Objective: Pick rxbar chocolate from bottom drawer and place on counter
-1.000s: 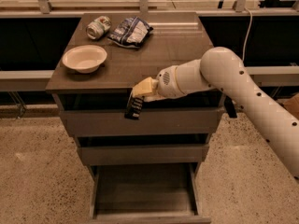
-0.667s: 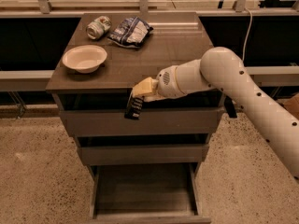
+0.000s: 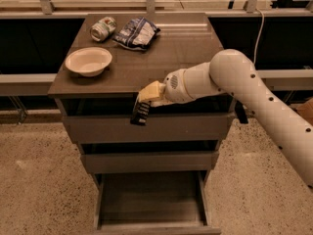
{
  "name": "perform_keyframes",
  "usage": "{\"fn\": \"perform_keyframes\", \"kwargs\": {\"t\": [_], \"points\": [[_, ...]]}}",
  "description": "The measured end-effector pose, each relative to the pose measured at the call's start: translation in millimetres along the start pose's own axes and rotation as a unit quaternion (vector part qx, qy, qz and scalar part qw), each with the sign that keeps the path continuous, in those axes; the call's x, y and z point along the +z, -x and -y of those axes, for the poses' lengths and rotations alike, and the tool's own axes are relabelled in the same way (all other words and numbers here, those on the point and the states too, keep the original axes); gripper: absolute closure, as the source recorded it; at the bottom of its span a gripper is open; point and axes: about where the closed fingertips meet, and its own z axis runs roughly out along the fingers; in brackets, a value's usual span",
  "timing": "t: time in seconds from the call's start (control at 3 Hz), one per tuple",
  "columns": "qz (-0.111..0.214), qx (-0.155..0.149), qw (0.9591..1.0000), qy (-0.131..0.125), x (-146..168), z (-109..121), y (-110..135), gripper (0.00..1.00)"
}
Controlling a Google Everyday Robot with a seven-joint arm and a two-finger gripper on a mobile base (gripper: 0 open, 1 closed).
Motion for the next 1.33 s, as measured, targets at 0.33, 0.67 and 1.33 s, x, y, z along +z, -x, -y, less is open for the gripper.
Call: {"fn": "perform_keyframes", "kwargs": {"t": [0.33,0.67,1.33], "points": [[0.0,0.0,1.0,0.0,0.0,0.0,0.0,1.0],[0.0,0.0,1.0,0.0,0.1,0.0,0.1,1.0],[0.0,0.0,1.0,0.0,0.1,0.0,0.1,1.0]]}}
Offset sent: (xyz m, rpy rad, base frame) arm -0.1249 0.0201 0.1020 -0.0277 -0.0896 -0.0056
